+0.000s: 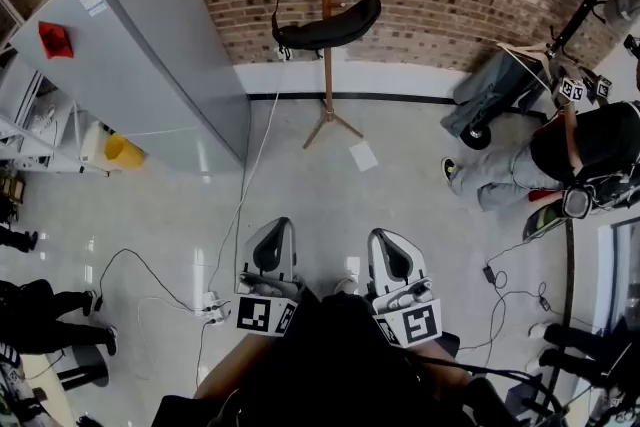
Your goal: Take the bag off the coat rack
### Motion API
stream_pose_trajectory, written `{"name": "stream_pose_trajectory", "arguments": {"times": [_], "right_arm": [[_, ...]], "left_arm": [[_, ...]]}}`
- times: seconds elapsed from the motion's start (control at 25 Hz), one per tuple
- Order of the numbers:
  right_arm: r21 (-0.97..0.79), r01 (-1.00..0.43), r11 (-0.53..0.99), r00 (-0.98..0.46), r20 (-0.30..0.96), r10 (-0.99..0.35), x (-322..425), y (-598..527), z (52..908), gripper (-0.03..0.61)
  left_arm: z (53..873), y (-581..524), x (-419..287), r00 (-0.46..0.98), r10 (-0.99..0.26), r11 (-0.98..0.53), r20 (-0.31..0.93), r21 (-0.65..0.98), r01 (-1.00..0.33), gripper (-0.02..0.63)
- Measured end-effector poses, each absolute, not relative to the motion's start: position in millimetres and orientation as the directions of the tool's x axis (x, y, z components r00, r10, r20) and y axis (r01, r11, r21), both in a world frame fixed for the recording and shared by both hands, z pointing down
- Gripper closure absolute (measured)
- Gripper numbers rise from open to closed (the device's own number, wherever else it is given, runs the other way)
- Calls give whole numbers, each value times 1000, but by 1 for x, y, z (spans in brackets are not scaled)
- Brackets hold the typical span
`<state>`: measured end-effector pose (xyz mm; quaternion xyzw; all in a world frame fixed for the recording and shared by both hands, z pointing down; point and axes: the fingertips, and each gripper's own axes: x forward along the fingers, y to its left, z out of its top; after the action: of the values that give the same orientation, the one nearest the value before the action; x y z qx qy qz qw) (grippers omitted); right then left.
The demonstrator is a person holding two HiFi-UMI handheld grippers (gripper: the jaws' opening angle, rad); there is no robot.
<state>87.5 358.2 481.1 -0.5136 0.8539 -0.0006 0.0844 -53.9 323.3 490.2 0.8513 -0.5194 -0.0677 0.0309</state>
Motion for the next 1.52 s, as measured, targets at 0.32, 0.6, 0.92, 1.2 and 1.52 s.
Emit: {"name": "stream_pose_trajectory", "arguments": {"times": [0.32, 0.6, 0.92, 1.2, 1.52], "right_arm": [[-103, -864, 492, -483, -101, -870, 106, 339, 501, 568], [-86, -893, 442, -435, -88, -896, 120, 272, 511, 568], [-124, -912, 391, -385, -72, -920, 110, 156, 508, 568], [-94, -923, 373, -365, -92, -927, 82, 73, 498, 568], [-85, -944, 318, -312, -74, -947, 86, 8, 493, 567]], "left_arm": [[515, 306, -42, 432, -901, -434, -40, 122, -893, 598], [526, 232, -26, 473, -879, -476, -62, 143, -868, 598], [525, 124, -19, 565, -823, -567, -65, 161, -808, 598], [527, 40, -43, 601, -797, -602, -66, 167, -780, 598], [524, -26, -57, 614, -786, -618, -76, 151, -772, 598]]}}
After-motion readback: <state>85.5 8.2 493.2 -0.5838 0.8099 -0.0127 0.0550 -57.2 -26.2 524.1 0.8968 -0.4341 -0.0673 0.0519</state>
